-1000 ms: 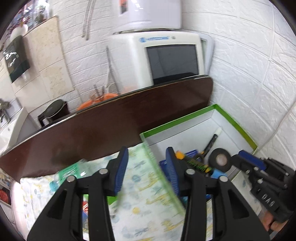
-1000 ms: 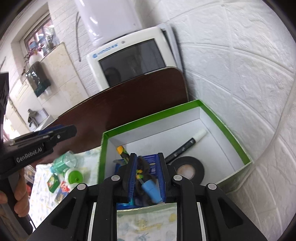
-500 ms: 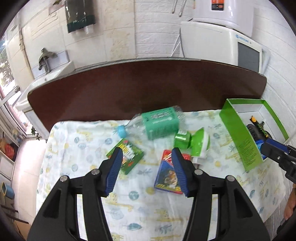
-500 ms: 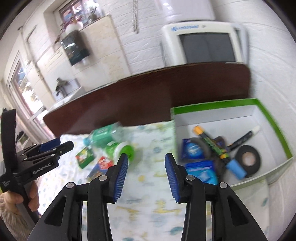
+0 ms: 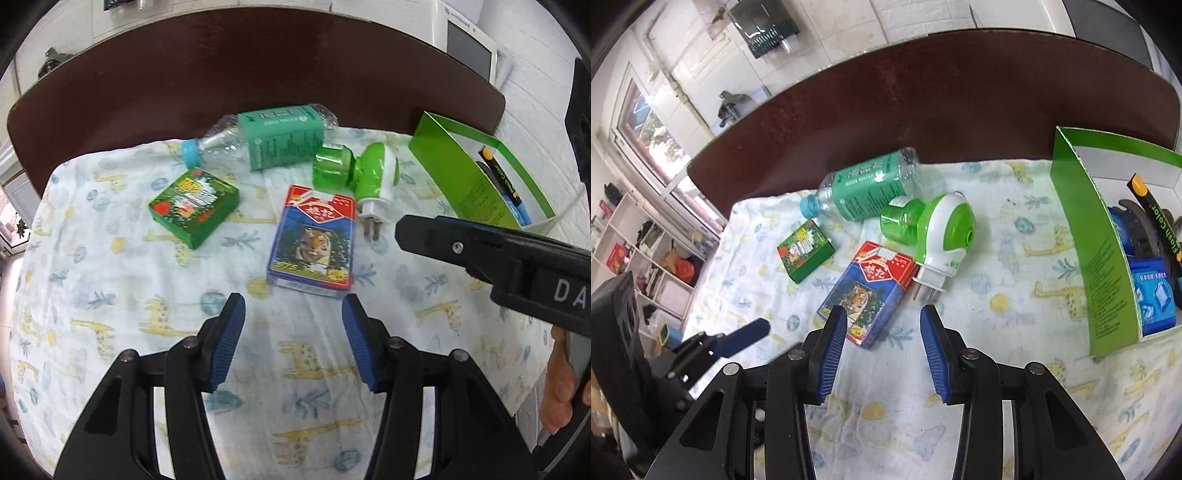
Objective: Organize rigid objects
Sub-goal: 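Move the right gripper to the tiger playing-card box and grasp it, then lift the card box with the right gripper and carry it to the green box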
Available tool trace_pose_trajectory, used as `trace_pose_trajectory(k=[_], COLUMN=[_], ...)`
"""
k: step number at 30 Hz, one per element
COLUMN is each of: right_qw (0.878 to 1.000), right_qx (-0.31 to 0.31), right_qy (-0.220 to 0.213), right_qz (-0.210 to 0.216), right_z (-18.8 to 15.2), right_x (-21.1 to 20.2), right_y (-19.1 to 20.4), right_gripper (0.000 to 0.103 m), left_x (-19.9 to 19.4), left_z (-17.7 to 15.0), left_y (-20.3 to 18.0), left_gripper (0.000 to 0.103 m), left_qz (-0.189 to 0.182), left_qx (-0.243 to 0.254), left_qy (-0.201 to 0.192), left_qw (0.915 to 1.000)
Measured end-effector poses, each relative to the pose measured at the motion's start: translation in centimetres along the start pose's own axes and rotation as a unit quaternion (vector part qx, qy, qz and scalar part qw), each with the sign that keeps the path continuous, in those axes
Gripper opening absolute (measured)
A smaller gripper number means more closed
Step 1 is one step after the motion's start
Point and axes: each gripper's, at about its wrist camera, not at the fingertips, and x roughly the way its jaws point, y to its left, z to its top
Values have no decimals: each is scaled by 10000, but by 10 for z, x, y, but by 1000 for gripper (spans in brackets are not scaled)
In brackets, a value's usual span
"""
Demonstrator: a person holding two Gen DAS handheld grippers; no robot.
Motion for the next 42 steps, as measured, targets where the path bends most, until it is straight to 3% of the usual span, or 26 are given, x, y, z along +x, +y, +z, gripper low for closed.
trace_pose_trajectory(k=[3, 5, 8, 12, 16, 21, 25, 27, 30, 33, 38, 42], right_qw=[9999, 9998, 9997, 9999, 9988, 9989, 9993, 9993, 9989, 9984, 9982, 9982], right_qx=[77, 122, 143, -90, -478, -446, -323, -273, -118, 107, -228, -235], right_qy=[9, 19, 43, 36, 58, 112, 168, 222, 445, 536, 555, 527], right_qz=[-102, -181, -216, -117, 81, 118, -57, -117, -6, 166, 33, 171], right_z=[-2, -1, 2, 6, 11, 23, 36, 41, 44, 42, 37, 30], right_x=[-1, -1, -1, 4, 20, 50, 69, 75, 88, 95, 90, 77], right_y=[-5, -10, -14, -7, 14, 26, 25, 23, 18, 10, 22, 24], right_gripper=[42, 42, 42, 42, 42, 42, 42, 42, 42, 42, 42, 42], left_x=[18, 29, 32, 27, 19, 13, 31, 37, 44, 51, 45, 23], left_z=[3, 6, 9, 8, 6, 8, 16, 18, 25, 33, 30, 23], left_y=[-9, -6, 15, 55, 78, 69, 50, 46, 40, 31, 30, 34], left_gripper=[53, 56, 55, 54, 54, 53, 52, 50, 43, 42, 42, 42], left_qz=[-100, 45, 1, 365, 279, -293, -85, -148, -147, -64, -69, -80], left_qx=[76, -32, -369, -823, -1160, -991, -636, -617, -571, -426, -412, -451], left_qy=[132, 217, 184, 99, 2, -68, 22, 82, 31, 21, 7, -114], left_qw=[9998, 9997, 9992, 9959, 9929, 9946, 9979, 9980, 9983, 9991, 9991, 9989])
